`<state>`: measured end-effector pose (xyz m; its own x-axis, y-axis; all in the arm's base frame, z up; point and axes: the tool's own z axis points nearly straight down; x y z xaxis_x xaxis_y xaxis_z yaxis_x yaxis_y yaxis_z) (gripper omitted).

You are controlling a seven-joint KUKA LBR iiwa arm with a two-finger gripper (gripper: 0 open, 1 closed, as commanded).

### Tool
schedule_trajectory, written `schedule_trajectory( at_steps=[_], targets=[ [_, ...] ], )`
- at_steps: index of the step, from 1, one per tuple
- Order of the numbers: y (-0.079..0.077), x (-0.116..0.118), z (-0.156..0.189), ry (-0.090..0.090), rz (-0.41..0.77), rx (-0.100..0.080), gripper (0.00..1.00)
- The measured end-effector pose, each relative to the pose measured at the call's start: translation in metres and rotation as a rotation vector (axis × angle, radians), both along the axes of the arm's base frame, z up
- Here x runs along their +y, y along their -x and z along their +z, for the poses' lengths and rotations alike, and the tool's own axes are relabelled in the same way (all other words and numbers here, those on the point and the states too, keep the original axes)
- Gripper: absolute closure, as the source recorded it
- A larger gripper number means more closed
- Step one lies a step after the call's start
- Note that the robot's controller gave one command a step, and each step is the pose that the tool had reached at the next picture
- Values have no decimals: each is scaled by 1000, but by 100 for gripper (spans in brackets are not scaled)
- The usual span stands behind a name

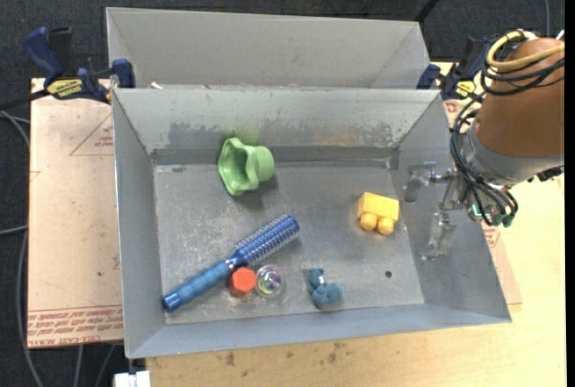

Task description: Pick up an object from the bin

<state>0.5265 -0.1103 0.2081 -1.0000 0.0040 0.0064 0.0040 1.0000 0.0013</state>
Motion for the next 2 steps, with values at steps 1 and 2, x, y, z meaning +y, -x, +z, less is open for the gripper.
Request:
schedule_trajectory(
  at_steps=[1, 2],
  targets=[
    [-68, -12, -140, 1, 34, -15, 0],
    [-66, -8, -107, 1, 90, -12, 0]
  ],
)
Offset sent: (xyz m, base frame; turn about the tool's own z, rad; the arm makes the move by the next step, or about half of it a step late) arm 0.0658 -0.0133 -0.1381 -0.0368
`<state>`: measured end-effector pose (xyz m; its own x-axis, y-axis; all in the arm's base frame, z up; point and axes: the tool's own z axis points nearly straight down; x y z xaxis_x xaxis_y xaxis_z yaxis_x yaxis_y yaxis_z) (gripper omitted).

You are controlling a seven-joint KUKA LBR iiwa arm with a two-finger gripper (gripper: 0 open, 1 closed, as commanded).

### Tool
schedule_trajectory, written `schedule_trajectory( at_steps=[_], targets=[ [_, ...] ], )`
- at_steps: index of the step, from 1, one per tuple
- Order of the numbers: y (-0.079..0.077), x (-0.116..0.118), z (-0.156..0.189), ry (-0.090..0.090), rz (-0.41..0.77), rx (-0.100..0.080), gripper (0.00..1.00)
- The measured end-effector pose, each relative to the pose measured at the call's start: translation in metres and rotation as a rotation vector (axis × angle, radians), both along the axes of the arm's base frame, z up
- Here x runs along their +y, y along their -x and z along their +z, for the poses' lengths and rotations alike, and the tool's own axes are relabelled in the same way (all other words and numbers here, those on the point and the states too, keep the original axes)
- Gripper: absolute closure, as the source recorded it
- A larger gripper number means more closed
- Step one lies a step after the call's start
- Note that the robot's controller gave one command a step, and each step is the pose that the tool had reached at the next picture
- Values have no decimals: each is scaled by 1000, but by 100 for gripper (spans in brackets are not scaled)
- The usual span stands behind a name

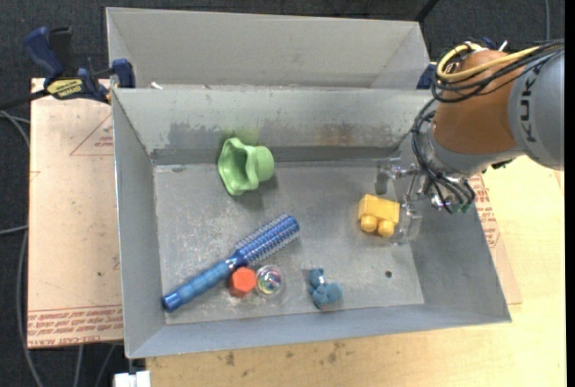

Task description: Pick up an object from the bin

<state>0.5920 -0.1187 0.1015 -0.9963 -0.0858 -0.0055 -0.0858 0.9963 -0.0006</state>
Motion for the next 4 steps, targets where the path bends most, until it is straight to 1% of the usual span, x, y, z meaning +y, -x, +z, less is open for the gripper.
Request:
schedule_trajectory(
  at_steps=[1, 2, 3, 4],
  targets=[
    [3, -7, -2, -2, -48, 3, 0],
    [1, -5, -33, -3, -84, 6, 0],
    [0, -5, -33, -4, -82, 4, 0],
    [0, -5, -33, -3, -82, 2, 100]
  ],
)
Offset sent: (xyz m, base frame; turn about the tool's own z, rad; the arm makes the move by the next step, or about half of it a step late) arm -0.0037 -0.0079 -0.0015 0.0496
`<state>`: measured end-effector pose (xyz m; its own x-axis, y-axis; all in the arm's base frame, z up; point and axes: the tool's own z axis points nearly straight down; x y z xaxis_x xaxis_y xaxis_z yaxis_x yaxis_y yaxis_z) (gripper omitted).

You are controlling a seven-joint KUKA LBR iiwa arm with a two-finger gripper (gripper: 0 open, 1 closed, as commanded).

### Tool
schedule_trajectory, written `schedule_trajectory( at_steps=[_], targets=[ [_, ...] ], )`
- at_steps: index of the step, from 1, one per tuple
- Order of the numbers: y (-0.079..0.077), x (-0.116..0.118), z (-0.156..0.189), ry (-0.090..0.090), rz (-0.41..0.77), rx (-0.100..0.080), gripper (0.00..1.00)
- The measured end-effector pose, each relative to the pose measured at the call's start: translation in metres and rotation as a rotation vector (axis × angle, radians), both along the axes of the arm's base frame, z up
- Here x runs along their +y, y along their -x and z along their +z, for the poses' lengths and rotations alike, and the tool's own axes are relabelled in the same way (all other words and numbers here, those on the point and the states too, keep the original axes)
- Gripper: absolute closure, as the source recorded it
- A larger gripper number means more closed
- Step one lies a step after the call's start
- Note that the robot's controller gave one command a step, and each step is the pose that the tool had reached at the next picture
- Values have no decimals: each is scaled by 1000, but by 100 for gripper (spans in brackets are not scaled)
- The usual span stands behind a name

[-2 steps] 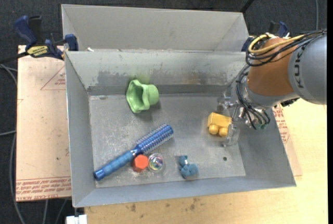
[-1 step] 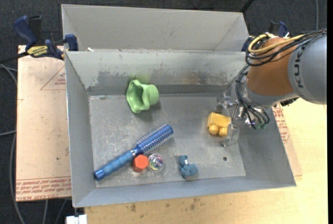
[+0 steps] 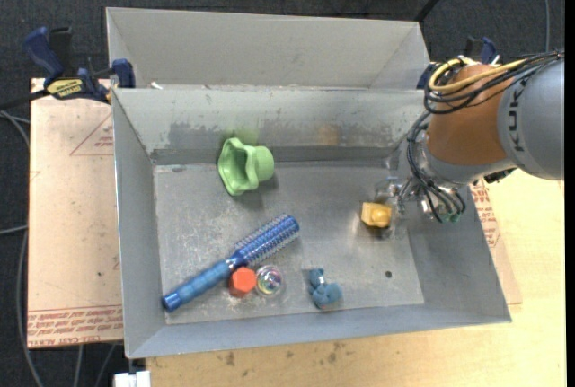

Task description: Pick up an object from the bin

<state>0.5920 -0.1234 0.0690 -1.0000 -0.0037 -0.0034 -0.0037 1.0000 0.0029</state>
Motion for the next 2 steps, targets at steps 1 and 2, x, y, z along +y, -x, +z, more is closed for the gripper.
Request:
schedule_trajectory(
  at_steps=[1, 2],
  targets=[
    [-1, 0, 13, 2, 1, -1, 100],
    [-4, 0, 104, 5, 2, -8, 100]
  ],
)
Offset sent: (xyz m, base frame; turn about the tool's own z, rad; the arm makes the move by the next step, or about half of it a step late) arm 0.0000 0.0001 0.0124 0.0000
